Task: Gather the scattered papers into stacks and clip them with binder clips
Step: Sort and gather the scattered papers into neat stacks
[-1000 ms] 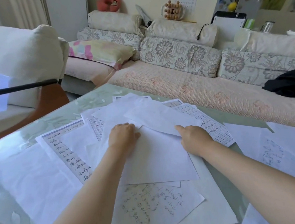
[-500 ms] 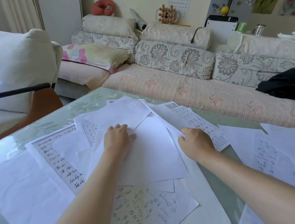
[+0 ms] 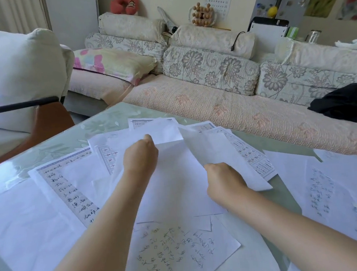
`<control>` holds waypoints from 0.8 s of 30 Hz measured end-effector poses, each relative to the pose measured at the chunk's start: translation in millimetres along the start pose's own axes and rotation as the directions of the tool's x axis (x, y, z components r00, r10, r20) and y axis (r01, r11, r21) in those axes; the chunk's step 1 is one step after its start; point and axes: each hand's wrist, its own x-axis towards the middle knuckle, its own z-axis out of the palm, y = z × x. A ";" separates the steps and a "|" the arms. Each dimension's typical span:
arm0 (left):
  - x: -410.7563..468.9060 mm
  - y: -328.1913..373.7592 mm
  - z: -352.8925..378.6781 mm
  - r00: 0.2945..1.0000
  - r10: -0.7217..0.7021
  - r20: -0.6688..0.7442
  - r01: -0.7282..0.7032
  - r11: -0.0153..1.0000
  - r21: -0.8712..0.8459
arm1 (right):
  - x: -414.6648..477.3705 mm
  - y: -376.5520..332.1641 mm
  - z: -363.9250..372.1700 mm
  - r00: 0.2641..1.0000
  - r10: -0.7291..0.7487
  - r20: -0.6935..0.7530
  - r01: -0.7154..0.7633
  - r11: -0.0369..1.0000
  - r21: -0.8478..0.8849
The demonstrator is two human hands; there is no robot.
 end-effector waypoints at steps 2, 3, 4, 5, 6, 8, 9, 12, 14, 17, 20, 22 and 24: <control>1.1 7.1 -14.8 0.997 -0.028 -0.076 0.024 0.998 -0.062 | -5.7 -3.6 -8.2 0.998 0.032 0.056 -0.032 0.999 0.004; 0.0 11.3 -26.8 0.993 -0.019 -0.113 0.011 0.998 -0.069 | -9.8 -4.9 -14.3 0.996 0.045 0.077 -0.045 0.999 -0.001; -2.1 15.4 -39.6 0.987 0.007 -0.159 -0.017 0.998 -0.061 | -14.7 -6.7 -20.3 0.995 0.051 0.091 -0.051 0.999 0.000; -5.2 18.9 -51.3 0.978 0.030 -0.207 -0.044 0.997 -0.064 | -19.4 -8.1 -24.8 0.991 0.054 0.121 -0.055 0.999 0.004; -9.1 23.0 -62.4 0.964 0.048 -0.262 -0.073 0.994 -0.084 | -24.7 -9.9 -28.0 0.987 0.042 0.156 -0.046 0.999 0.021; -20.1 32.8 -81.3 0.944 0.043 -0.328 -0.111 0.975 -0.192 | -35.0 -13.6 -29.0 0.977 -0.006 0.215 -0.015 0.995 0.094; -28.3 39.6 -88.5 0.947 0.041 -0.320 -0.128 0.958 -0.257 | -39.4 -15.0 -27.7 0.974 -0.008 0.225 -0.028 0.988 0.154; -63.5 60.9 -94.4 0.957 0.168 -0.237 -0.246 0.902 -0.354 | -50.0 -12.8 -36.3 0.948 0.076 0.309 -0.239 0.811 0.534; -87.9 70.9 -87.3 0.950 0.274 -0.151 -0.312 0.866 -0.391 | -51.6 -0.3 -47.1 0.907 0.115 0.405 -0.416 0.390 0.822; -118.7 81.1 -78.4 0.914 0.405 0.013 -0.355 0.816 -0.456 | -54.8 27.6 -57.5 0.865 0.108 0.490 -0.496 0.033 0.868; -141.5 93.3 -77.2 0.866 0.493 0.088 -0.380 0.762 -0.524 | -65.2 44.2 -48.4 0.841 0.130 0.525 -0.541 0.156 0.827; -149.6 99.7 -74.5 0.843 0.528 0.100 -0.401 0.742 -0.537 | -72.4 50.1 -41.6 0.833 0.140 0.536 -0.553 0.254 0.793; -154.1 106.0 -72.7 0.821 0.557 0.128 -0.410 0.730 -0.547 | -72.8 57.3 -34.2 0.839 0.202 0.506 -0.543 0.378 0.750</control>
